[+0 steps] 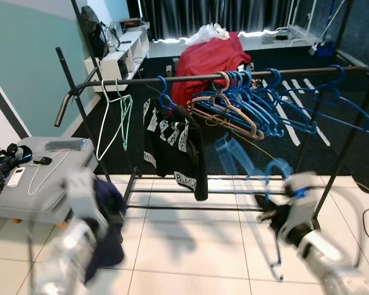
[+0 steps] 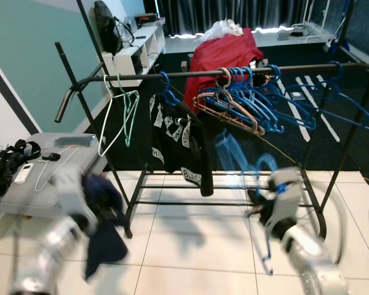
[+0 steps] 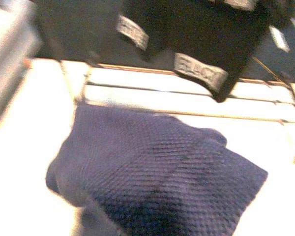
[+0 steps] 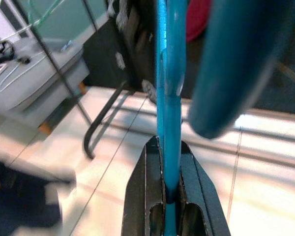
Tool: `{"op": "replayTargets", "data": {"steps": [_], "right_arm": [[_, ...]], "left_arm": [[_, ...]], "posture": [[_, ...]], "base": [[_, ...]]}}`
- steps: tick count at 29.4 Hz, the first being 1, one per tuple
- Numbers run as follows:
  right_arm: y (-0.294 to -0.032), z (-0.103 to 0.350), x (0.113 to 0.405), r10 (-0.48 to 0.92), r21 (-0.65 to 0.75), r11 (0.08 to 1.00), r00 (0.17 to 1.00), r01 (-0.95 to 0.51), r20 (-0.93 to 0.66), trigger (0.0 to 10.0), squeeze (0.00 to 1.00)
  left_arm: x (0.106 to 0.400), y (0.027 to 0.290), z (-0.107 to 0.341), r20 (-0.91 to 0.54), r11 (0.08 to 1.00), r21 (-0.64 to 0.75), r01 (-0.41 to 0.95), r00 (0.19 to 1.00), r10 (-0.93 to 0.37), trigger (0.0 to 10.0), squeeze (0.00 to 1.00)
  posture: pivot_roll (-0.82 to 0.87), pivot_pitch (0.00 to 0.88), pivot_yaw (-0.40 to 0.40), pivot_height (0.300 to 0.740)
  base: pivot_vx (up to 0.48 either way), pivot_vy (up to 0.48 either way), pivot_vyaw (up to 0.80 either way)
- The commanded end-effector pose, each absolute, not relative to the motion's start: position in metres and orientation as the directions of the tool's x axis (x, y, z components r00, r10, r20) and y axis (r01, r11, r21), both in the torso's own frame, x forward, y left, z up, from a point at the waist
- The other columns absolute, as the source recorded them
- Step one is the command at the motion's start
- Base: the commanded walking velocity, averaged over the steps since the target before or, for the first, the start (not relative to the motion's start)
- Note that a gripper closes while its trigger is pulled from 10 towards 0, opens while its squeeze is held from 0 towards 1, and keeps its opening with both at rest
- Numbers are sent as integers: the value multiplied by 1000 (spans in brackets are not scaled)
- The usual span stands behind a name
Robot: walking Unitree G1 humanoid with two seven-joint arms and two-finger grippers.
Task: Hang hanger
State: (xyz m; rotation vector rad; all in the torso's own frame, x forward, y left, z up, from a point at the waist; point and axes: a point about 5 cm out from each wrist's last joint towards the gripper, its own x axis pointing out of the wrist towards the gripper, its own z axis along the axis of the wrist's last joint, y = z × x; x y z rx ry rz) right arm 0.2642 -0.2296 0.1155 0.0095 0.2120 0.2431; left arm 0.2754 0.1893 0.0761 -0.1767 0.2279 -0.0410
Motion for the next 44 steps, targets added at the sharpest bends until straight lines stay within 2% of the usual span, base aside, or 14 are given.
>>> {"op": "replayTargets", "data": {"steps": [1,2,3,9,21,31,39,44], "right_arm": [[-229,123,268,254,26,967,951,-253,-178,10000,0],[-229,123,268,254,26,967,951,-253,-178,10000,0],[-225,122,274,287,-36,953,937,-300,-202,10000,0],[-214,119,285,312,-40,945,933,-324,-179,10000,0],[-210,118,288,335,-37,938,927,-345,-169,10000,0],[-205,116,290,366,-50,924,914,-379,-176,10000,0],[-203,112,293,388,-61,912,902,-405,-187,10000,0],[-202,112,293,397,-54,909,898,-413,-186,10000,0]], "left_arm": [[285,200,104,-85,984,-179,-8,996,-8,10000,0],[285,200,104,-85,984,-179,-8,996,-8,10000,0],[295,199,110,-52,969,-246,-33,998,21,10000,0],[302,177,122,-5,984,-173,31,999,-33,10000,0],[301,179,123,-3,973,-230,18,1000,-19,10000,0],[307,176,125,-3,975,-222,26,1000,-27,10000,0],[310,186,123,-10,957,-287,-39,999,38,10000,0],[310,186,123,-7,955,-296,-25,1000,24,10000,0]], "posture": [[-74,0,64,740],[-74,0,64,740],[-49,16,40,740],[-30,29,32,740],[-35,38,32,740],[-41,33,35,740],[-42,22,36,740],[-44,23,36,740]], "base": [[0,0,650],[0,0,650],[0,0,650],[0,0,656],[0,0,656],[0,0,662],[0,0,663],[0,0,661]]}}
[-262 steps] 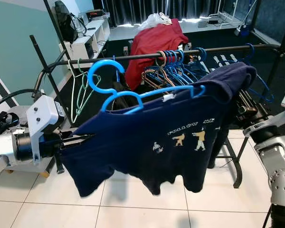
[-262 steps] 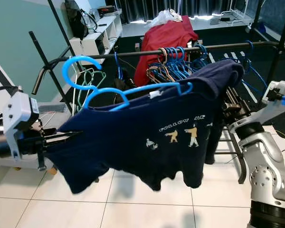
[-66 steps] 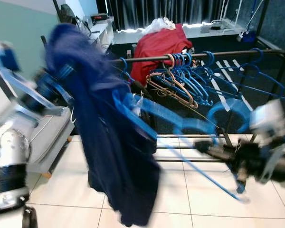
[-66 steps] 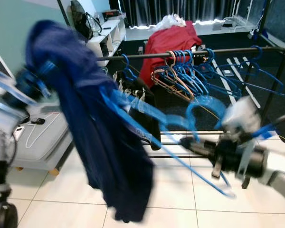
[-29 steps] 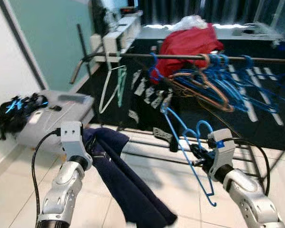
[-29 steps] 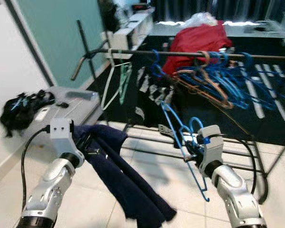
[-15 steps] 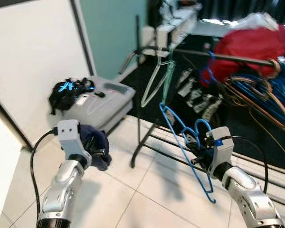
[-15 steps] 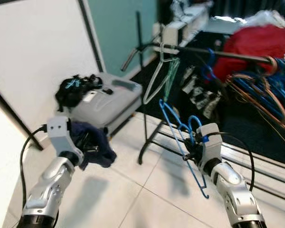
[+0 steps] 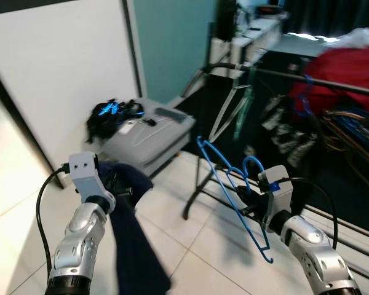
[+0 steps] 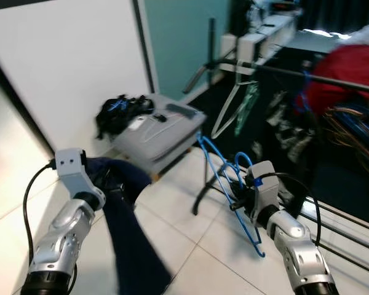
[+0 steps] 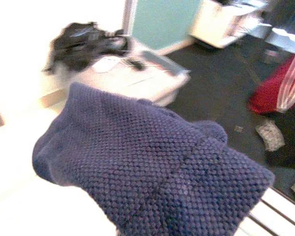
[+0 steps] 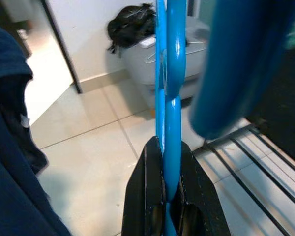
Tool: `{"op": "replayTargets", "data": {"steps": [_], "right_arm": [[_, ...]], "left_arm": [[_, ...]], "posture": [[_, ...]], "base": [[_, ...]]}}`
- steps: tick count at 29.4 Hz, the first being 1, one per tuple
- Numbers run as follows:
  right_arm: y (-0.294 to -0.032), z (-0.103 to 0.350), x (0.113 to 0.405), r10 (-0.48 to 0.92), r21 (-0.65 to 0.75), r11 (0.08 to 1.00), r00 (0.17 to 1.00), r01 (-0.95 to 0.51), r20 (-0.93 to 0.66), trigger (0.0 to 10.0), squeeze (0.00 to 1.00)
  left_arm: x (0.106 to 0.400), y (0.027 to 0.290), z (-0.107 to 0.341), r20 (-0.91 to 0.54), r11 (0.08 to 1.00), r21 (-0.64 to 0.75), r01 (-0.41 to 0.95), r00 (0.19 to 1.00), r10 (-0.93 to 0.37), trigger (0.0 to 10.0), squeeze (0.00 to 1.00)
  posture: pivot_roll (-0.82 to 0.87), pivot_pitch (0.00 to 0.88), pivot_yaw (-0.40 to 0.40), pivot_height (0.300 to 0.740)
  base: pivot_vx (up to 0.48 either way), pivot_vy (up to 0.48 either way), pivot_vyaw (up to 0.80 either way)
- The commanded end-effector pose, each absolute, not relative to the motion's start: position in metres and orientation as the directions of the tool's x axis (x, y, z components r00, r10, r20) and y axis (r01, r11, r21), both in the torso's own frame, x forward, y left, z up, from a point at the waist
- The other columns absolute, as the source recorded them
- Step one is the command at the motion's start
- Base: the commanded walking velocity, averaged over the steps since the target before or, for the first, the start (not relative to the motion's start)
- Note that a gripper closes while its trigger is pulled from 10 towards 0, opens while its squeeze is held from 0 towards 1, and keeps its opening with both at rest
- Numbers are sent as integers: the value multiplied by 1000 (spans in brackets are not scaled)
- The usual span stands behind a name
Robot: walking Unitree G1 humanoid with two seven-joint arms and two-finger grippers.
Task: Hang hanger
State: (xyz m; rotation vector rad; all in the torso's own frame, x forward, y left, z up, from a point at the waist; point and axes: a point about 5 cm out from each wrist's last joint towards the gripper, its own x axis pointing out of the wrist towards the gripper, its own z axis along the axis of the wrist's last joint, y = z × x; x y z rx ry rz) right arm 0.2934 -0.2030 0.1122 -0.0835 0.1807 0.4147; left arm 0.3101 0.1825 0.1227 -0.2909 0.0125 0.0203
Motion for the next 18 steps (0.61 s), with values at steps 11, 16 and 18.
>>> {"op": "replayTargets", "data": {"steps": [11,16,18], "right_arm": [[-202,112,294,408,-47,905,895,-422,-181,10000,0],[-201,111,294,410,-41,905,894,-423,-180,10000,0],[-200,111,294,410,-40,905,894,-423,-178,10000,0]], "left_arm": [[313,184,120,-31,955,-295,1,999,-11,10000,0],[314,184,120,-37,955,-297,10,999,-22,10000,0],[314,184,119,-39,958,-285,12,999,-25,10000,0]], "posture": [[-42,17,44,740],[-38,18,45,740],[-31,15,48,740]], "base": [[0,0,660],[0,0,658],[0,0,659]]}}
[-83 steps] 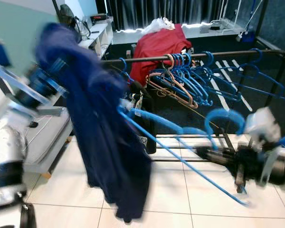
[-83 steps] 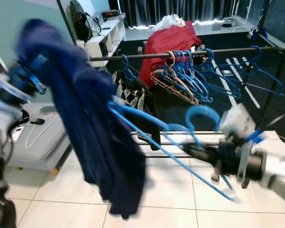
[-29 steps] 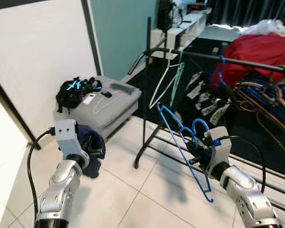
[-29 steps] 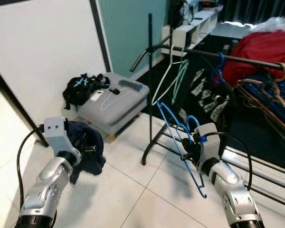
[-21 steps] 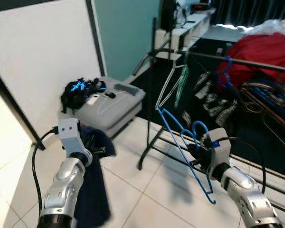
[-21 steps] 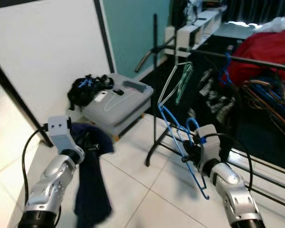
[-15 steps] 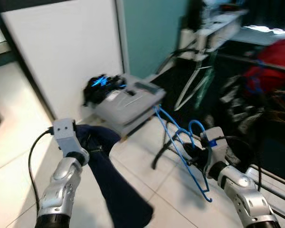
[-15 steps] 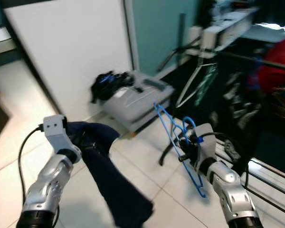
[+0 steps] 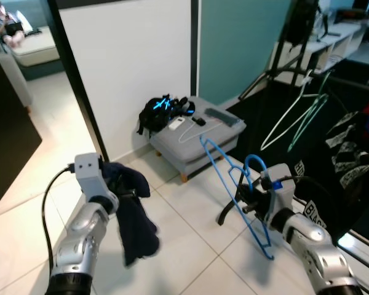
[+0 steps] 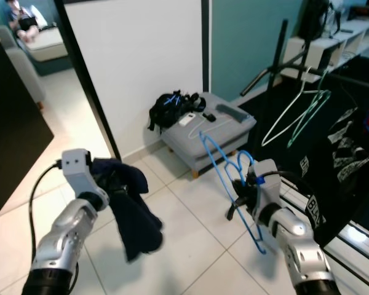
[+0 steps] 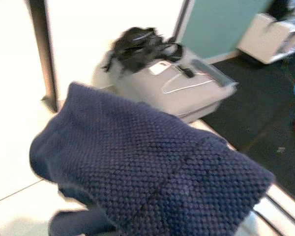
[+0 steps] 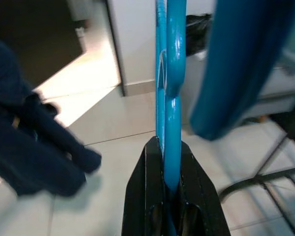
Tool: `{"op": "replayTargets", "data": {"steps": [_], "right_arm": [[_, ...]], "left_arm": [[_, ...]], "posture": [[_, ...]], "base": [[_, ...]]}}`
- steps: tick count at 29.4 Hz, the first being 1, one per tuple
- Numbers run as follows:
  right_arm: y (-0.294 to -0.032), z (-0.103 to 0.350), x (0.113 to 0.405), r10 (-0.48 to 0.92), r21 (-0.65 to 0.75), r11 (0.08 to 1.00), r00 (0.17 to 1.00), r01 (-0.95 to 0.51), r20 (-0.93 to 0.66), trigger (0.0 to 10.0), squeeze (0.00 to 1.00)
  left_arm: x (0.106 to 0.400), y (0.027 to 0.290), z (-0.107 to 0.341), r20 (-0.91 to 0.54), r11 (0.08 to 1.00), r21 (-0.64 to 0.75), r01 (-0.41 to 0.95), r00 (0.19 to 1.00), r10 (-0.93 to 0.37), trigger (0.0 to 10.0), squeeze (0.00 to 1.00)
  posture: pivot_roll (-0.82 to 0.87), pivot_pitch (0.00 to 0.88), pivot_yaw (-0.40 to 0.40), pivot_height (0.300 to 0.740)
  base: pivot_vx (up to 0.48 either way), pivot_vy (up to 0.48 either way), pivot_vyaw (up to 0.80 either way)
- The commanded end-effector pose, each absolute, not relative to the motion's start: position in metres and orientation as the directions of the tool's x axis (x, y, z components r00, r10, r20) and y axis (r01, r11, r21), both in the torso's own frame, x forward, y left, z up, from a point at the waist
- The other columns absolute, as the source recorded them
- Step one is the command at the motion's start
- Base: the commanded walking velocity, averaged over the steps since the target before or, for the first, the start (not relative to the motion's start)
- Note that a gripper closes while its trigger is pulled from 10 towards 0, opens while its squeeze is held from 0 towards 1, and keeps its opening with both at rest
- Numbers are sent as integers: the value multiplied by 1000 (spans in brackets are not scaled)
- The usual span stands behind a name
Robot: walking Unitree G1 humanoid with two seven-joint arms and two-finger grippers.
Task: Hang hanger
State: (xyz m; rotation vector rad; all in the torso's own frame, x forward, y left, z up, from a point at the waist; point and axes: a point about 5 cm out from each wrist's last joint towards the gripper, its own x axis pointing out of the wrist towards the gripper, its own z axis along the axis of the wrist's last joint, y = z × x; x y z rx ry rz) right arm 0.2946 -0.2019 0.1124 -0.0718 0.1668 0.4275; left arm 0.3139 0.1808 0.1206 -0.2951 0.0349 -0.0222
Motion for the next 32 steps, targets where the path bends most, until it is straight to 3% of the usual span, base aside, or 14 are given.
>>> {"op": "replayTargets", "data": {"steps": [1,10,32], "right_arm": [[-199,111,295,411,-39,905,895,-423,-176,10000,0],[-197,110,297,417,-32,903,892,-428,-173,10000,0],[-198,109,298,430,-26,897,885,-441,-176,10000,0]], "left_arm": [[315,184,119,-42,963,-269,15,999,-27,10000,0],[317,179,119,-46,986,-161,41,998,-49,10000,0],[318,174,116,-52,988,-147,50,997,-58,10000,0]], "posture": [[-25,15,50,740],[-11,13,35,740],[-18,5,21,740]], "base": [[0,0,656],[0,0,659],[0,0,659]]}}
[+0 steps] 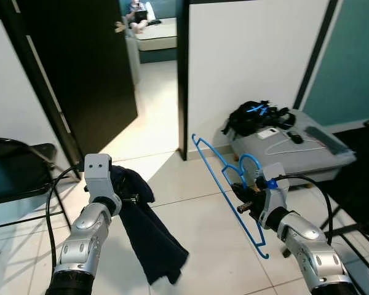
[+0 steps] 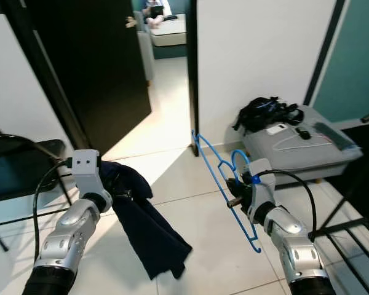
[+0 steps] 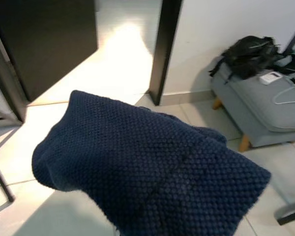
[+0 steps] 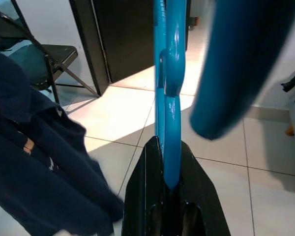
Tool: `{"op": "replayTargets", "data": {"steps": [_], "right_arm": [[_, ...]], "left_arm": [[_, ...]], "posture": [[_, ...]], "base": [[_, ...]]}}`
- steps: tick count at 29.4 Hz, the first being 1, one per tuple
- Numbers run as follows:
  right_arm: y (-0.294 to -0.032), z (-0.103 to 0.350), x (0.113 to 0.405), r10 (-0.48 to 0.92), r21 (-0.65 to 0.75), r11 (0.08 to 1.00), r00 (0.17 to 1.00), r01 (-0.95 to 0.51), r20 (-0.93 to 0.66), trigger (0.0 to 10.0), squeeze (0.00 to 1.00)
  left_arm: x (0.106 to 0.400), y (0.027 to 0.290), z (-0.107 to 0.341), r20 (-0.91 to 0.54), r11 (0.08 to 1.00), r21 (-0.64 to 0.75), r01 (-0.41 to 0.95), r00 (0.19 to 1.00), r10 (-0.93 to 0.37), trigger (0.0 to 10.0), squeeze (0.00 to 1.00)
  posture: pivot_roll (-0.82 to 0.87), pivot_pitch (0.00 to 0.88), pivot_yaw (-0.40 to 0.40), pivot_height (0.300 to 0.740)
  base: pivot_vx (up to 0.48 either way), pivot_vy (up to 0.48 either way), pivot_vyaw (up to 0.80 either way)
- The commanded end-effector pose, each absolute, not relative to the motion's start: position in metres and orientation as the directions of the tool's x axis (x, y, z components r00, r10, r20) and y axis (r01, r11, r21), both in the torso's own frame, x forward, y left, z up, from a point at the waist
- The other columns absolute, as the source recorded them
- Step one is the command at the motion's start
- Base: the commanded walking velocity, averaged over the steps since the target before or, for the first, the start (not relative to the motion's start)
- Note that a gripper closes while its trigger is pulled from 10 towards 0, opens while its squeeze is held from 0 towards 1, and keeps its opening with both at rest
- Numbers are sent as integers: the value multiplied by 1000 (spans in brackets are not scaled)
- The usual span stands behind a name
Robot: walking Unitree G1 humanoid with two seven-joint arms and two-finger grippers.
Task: Hang hanger
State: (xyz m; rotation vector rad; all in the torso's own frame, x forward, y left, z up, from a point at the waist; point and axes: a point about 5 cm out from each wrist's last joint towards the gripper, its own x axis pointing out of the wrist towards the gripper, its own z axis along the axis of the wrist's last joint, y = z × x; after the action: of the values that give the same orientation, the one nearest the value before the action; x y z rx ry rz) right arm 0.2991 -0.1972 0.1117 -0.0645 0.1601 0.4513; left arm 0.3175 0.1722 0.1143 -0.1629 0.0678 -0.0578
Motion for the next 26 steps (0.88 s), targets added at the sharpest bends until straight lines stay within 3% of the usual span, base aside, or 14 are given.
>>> {"op": "replayTargets", "data": {"steps": [1,26], "right_arm": [[-198,109,298,430,-25,897,885,-441,-176,10000,0],[-198,112,293,432,-11,898,887,-439,-164,10000,0]], "left_arm": [[318,175,116,-52,988,-148,50,997,-59,10000,0],[315,177,117,-49,981,-181,64,996,-74,10000,0]], "posture": [[-21,8,24,740],[-29,31,44,740]], "base": [[0,0,656],[0,0,659]]}}
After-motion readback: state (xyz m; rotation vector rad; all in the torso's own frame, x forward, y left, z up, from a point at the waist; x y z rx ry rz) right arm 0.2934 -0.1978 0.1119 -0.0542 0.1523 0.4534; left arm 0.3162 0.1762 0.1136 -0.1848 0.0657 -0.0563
